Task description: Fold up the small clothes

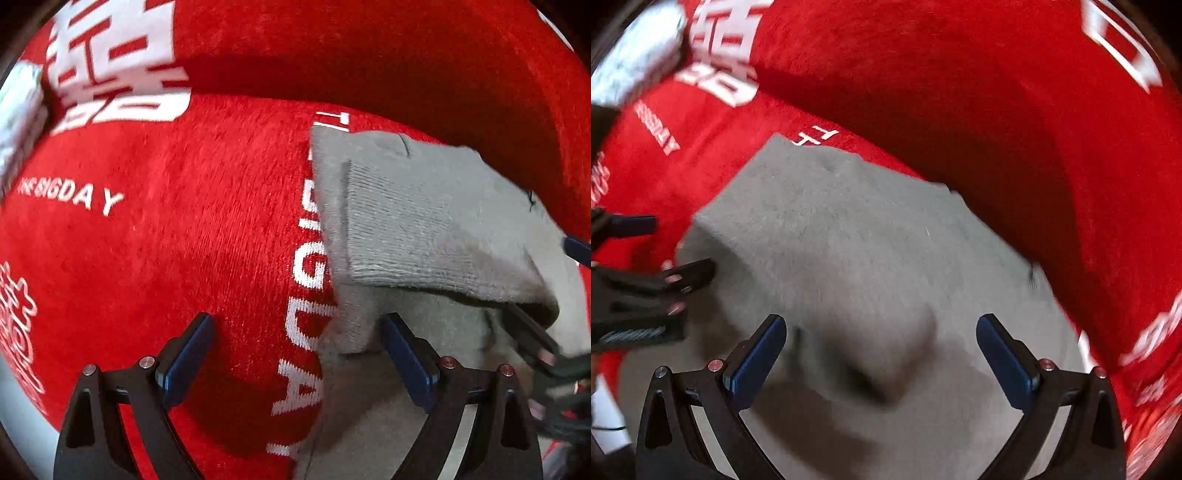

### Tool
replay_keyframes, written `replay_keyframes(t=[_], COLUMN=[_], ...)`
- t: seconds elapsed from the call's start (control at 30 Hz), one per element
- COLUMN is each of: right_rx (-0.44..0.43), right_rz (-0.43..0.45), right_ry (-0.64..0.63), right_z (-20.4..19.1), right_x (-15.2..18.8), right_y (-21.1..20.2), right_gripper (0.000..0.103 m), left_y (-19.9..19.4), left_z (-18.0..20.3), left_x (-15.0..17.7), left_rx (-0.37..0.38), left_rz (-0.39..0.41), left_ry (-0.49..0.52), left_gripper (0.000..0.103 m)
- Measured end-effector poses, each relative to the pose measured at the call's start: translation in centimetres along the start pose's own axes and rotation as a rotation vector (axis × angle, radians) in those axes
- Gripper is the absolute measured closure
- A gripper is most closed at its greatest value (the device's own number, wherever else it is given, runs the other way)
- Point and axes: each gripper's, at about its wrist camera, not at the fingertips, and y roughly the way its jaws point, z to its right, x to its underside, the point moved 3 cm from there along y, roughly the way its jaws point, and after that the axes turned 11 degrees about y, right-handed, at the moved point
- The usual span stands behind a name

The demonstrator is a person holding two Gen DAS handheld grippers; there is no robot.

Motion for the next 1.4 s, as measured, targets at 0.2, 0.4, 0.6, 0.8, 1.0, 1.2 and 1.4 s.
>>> replay_keyframes(t=[0.2,0.4,0.6,0.8,1.0,1.2,1.4], right_rx=[-0.205,-0.489,-0.612,-0.738,-1.013,-1.034,-1.084], right_rz=[0.032,0.011,0.046,-0.081,-0.258,-0.285,-0.256], right_ry=[0.505,1.415,1.811,1.609,1.365,1.457,1.449], right_z=[7.6,19.4,22.9,18.7,4.8,-0.1,-1.9], right_x=[-0.2,11.5,19.4,16.8,10.1,7.4,5.8], right_y=[-1.0,0.8,1.6,-0.1,1.3,3.8,3.6], right_gripper=[0.097,0.090,0.052,0.047,0.047,0.047,0.097], left_y=[-0.6,-0.4,0.7,-0.9,2.0,3.3,2.0], left_z=[0.5,0.7,-0.3,-1.9,-3.1,-2.7,-1.9], left_x=[0.7,-0.4,-1.9,-4.9,-9.5,-10.2,-10.8], left_rx=[-0.001,0.002,0.017,0.019,0.053,0.156,0.194], left_rz=[0.009,0.002,-0.012,0.010,-0.074,-0.097,-0.054], left_ry=[0.009,0.040,0.068,0.073,0.065,0.036,0.149], left_gripper=[0.011,0.011,0.011,0.011,0.011,0.056,0.097])
